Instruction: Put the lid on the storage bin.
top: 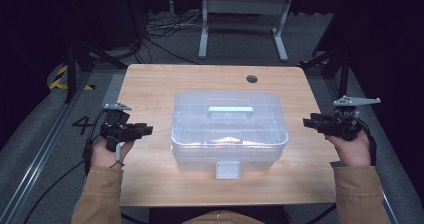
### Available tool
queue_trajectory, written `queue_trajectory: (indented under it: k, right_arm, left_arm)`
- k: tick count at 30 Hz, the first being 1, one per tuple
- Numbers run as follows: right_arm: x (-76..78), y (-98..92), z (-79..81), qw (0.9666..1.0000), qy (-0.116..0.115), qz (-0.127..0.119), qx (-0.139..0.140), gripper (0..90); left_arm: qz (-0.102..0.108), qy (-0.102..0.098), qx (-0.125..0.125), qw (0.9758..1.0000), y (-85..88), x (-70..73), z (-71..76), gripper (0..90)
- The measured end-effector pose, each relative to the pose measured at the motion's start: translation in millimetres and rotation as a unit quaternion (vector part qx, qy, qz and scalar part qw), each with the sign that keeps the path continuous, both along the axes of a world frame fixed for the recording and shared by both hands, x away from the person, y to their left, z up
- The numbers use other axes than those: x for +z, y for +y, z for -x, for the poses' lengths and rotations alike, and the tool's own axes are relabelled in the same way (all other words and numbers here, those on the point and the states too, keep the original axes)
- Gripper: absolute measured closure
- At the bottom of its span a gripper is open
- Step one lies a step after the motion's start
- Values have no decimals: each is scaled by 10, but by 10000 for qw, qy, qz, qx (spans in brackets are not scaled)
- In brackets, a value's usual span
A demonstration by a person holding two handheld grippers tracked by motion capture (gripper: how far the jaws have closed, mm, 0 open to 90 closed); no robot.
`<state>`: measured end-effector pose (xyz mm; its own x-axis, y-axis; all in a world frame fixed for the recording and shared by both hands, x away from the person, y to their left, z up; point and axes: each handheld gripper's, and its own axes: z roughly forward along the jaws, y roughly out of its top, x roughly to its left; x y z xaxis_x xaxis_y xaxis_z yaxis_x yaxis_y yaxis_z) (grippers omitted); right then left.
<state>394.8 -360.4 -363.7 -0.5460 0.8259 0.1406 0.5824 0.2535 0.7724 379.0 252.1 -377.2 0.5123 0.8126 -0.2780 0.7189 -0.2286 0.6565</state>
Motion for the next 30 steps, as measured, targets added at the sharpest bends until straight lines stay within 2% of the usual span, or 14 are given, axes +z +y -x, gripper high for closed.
queue_trajectory:
  k: [4,8,12,14,17,23,30]
  right_arm:
    - [-76,-37,-50,10000,23,0,-90,530]
    - [-173,-53,-108,9997,40,113,-216,501]
    - [-266,-65,-156,9996,15,73,-282,492]
    - [-303,-79,-171,9995,-41,78,-313,503]
    - [-359,-112,-203,9991,25,-5,-418,506]
    - [-513,-117,-268,9990,107,150,-416,504]
    - [-635,-140,-312,9989,148,145,-414,504]
  left_arm:
    - [-45,-50,45,10000,5,-55,-23,641]
    - [-241,-238,171,9993,1,-132,-47,639]
    - [-343,-296,232,9987,-14,-204,-72,634]
    - [-383,-290,242,9986,-28,-241,-83,635]
    - [-449,-297,239,9983,-52,-291,-97,636]
    - [-503,-200,209,9983,-79,-389,-134,634]
    - [-555,-112,183,9982,-98,-483,-174,631]
